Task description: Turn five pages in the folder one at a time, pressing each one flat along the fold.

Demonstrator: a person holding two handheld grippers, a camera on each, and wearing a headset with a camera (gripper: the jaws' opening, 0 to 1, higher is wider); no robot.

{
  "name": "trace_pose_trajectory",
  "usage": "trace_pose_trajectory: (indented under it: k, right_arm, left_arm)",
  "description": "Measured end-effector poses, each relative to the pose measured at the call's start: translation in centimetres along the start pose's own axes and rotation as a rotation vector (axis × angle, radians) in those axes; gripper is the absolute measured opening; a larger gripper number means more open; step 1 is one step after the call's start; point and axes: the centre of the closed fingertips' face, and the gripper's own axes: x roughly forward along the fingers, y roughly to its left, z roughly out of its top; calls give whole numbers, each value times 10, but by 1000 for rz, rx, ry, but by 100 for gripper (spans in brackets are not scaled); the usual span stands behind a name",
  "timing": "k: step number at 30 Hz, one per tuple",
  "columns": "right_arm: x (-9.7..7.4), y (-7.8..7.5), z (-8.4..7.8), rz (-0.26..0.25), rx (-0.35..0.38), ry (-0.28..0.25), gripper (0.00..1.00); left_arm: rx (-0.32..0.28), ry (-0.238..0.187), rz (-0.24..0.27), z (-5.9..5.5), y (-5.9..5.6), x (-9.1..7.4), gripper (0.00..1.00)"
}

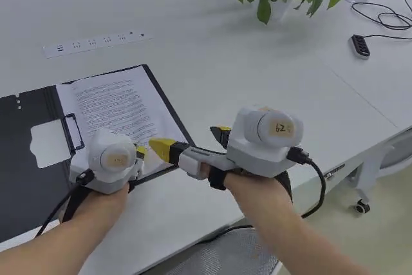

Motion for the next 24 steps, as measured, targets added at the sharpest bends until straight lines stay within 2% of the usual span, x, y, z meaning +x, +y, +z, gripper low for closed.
trace_pose_trajectory:
  k: [7, 11, 14, 16, 19, 24]
  right_arm:
    - [24, -18, -21, -32, 84, 54, 61]
    - [35, -27, -36, -55, 86, 93, 50]
    - [41, -36, -46, -77, 137, 117, 44]
    - [44, -39, -47, -77, 143, 109, 40]
    - [48, -38, -51, -78, 139, 125, 34]
    - [53, -44, -56, -98, 151, 144, 31]
  left_arm:
    - [-11, -5, 0, 0, -1, 0, 4]
    - [-18, -7, 4, 0, 0, 1, 4]
    - [-19, -8, 7, -1, -1, 1, 4]
    - [-24, -8, 8, -1, 0, 1, 4]
    - [-29, -10, 9, -1, 0, 1, 4]
    - [-35, -14, 12, -1, 0, 1, 4]
